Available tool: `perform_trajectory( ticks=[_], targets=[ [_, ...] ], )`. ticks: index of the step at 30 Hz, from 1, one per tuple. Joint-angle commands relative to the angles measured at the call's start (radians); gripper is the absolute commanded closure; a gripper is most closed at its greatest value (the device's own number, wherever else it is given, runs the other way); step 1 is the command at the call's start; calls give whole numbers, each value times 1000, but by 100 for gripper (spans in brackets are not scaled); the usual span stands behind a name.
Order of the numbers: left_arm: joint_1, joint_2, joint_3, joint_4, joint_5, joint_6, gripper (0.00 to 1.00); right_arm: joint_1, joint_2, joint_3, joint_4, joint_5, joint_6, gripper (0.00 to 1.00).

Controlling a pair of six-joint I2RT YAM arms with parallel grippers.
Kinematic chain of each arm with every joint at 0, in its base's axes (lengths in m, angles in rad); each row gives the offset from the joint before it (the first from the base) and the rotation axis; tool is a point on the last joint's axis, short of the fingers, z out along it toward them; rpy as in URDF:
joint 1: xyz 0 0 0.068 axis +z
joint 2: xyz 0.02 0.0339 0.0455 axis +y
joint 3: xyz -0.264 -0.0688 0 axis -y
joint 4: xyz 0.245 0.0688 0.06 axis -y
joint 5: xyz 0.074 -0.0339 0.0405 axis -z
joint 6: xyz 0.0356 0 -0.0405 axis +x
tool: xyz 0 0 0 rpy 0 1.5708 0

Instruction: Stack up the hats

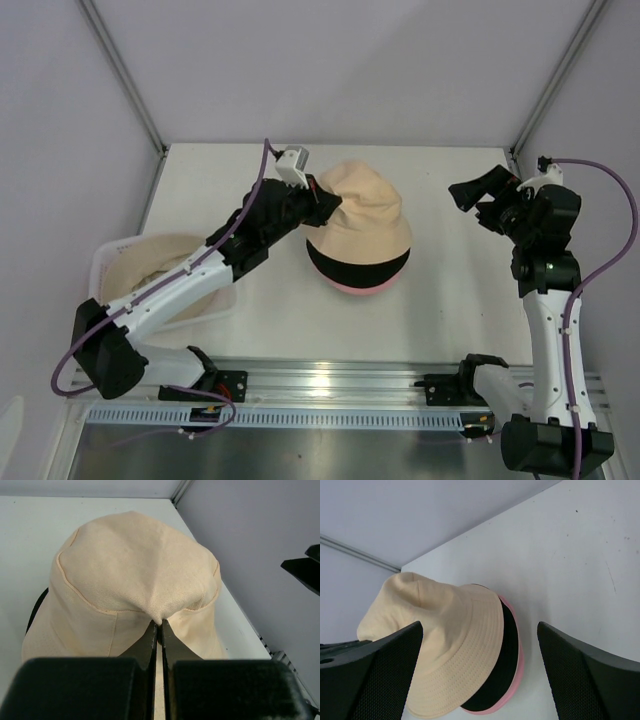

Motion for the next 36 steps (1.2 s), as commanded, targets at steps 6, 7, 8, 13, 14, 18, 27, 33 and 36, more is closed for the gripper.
perform_trajectory(
  ticks=[6,7,8,13,14,18,27,33,36],
  targets=[
    [-24,-121,-159,96,46,-47,99,-5,4,-68,110,-47,47,1],
    [-35,-129,-179,103,46,-34,99,-5,6,-78,111,-47,47,1],
    [-44,-136,-181,104,40,-7,99,-5,7,-90,113,-49,48,0],
    [-93,-184,-205,105,51,45,99,3,18,-139,139,-92,84,1],
    [-101,-192,-213,107,51,51,99,8,17,-147,144,-84,87,1],
    [-126,-183,-257,107,39,52,99,21,4,-193,173,-79,125,1],
    [-138,-164,-300,85,-82,-68,99,204,-86,-443,325,8,341,1],
    [-138,-153,-314,85,-118,-157,99,278,-177,-613,472,97,470,1],
    [-139,-153,-306,82,-113,-168,99,301,-194,-660,542,111,505,8]
  ],
)
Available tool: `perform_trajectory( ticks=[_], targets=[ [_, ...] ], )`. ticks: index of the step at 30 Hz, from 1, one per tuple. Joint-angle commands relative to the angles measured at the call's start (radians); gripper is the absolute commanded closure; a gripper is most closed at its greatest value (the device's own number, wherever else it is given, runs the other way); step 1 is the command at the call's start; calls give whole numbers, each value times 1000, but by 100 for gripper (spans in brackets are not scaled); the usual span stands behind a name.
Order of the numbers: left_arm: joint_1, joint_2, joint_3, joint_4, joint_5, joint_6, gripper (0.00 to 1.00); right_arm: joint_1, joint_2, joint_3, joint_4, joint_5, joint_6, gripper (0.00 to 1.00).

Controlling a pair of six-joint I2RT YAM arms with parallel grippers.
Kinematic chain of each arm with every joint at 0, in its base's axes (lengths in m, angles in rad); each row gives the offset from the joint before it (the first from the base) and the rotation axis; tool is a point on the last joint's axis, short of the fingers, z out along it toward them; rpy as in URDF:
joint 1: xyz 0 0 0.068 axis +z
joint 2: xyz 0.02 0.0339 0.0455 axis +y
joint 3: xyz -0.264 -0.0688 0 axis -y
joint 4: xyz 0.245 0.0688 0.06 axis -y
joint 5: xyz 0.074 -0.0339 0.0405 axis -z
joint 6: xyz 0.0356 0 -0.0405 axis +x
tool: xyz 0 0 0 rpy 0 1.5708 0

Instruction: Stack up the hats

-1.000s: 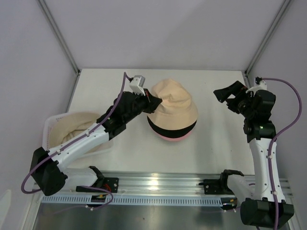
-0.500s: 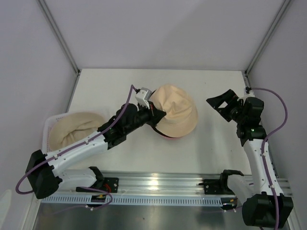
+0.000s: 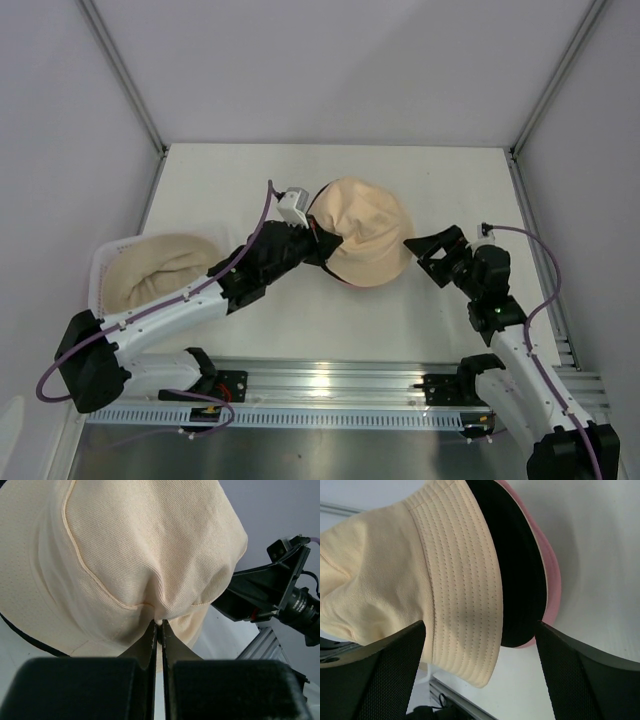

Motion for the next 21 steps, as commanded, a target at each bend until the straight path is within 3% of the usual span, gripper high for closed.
perform_trajectory(
  ticks=[1,7,10,11,13,14,17,19,21],
  targets=[
    [-11,5,-5,2,-24,-54,99,32,-15,-33,165,67,89,9],
    [-11,2,0,7,-4,-84,98,81,34,-69,259,94,127,23],
    [-11,-10,10,-20,2,-87,82,89,57,-81,305,93,149,37],
    [-9,-18,19,-39,-19,-85,71,87,59,-78,302,102,144,48],
    [-11,-36,67,-149,-65,-81,58,89,56,-69,271,122,130,60],
    [-9,-43,82,-188,-93,-79,43,87,51,-67,264,134,112,73],
    [-1,-84,136,-330,-229,-120,23,87,49,-64,244,174,80,91],
    [51,-134,132,-360,-245,-177,21,87,71,-63,248,173,72,97],
    [138,-174,64,-312,-157,-188,21,87,92,-66,256,170,46,100]
  ],
)
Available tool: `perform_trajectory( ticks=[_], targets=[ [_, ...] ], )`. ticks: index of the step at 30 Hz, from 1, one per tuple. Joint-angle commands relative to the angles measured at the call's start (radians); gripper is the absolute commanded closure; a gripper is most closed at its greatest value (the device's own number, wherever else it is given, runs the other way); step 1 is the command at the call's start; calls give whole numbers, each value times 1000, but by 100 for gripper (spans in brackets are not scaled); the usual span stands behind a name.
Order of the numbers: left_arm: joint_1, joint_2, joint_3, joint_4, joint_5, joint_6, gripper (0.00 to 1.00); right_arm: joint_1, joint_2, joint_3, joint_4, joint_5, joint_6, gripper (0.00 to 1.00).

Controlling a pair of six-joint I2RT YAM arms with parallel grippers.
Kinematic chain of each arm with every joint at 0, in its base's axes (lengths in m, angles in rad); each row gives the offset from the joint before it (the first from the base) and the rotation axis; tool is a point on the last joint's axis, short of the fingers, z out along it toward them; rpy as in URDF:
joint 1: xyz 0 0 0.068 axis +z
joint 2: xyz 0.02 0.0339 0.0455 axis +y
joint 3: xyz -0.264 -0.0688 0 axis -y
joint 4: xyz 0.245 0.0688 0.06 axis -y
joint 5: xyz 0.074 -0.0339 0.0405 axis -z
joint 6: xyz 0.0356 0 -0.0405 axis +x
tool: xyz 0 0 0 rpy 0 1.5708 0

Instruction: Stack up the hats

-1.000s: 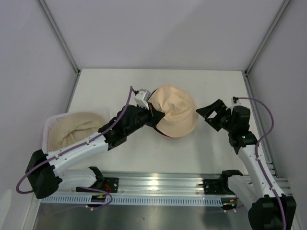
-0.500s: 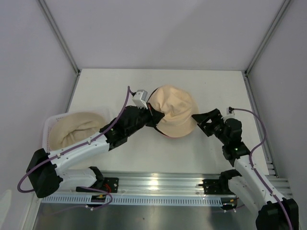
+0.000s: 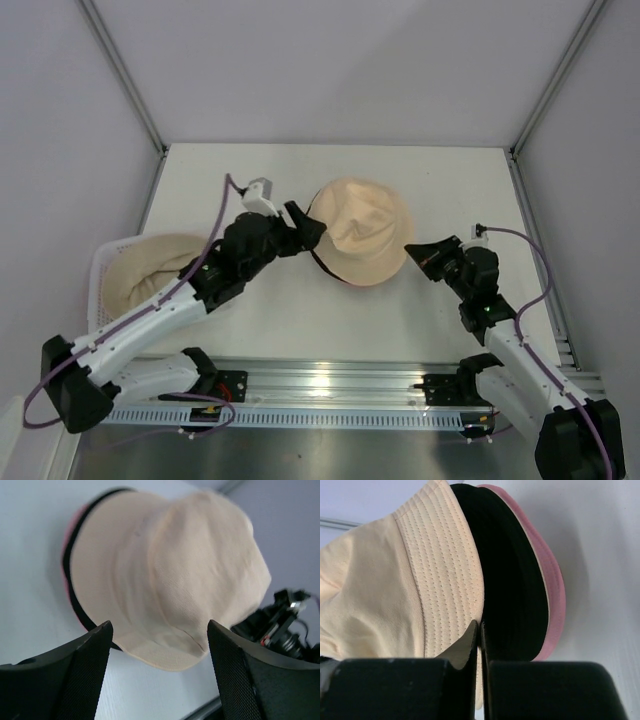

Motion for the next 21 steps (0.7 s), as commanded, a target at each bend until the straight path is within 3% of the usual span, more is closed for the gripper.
perform_trajectory(
  ticks=[1,5,9,14,21],
  targets=[
    [122,-119,-37,-13,2,-81,21,4,49,15,44,45,-57,100],
    [284,-182,-156,113,117,-146,23,4,117,22,52,45,-108,100],
    [431,-129,-216,215,210,-187,29,4,192,36,87,36,-163,100],
    [486,23,-190,447,459,-222,36,4,282,88,86,8,-220,100],
    [484,264,-120,653,645,-311,43,6,293,156,24,33,-273,100]
  ],
)
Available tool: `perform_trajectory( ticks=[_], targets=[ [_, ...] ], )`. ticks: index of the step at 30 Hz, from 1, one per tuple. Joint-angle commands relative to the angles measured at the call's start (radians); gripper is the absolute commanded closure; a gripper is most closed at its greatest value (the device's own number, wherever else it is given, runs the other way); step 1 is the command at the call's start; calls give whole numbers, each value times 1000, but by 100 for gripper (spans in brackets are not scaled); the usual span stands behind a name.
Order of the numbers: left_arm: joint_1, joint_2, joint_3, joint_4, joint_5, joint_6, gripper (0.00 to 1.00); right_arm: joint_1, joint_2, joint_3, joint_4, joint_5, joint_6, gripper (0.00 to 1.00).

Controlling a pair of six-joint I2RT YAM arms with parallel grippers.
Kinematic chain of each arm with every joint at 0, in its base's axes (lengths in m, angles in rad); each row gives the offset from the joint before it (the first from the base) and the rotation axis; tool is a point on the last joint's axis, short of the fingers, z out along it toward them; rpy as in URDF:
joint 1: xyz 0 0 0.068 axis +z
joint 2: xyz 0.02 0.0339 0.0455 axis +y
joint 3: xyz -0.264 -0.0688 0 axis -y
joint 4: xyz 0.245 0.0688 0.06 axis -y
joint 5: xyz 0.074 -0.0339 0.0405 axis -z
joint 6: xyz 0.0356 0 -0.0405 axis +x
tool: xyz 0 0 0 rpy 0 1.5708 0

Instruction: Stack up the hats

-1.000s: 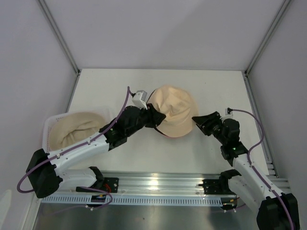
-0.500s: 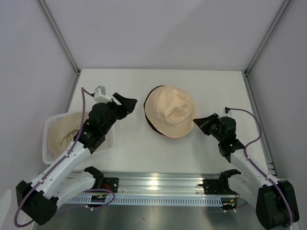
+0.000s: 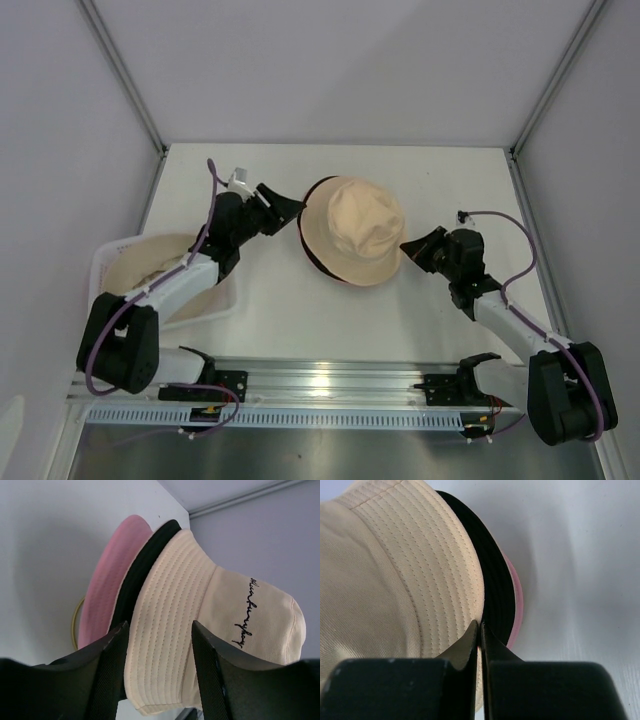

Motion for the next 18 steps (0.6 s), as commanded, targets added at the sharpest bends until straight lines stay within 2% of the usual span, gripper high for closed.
perform_trajectory(
  ticks=[1,5,18],
  targets=[
    [2,69,54,191,147,-72,44,2,-5,65,-25,34,-65,100],
    [-4,120,54,242,181,-85,45,2,-14,76,-45,43,-76,100],
    [-9,188,96,135,118,53,45,2,14,114,-68,37,-91,100]
  ],
)
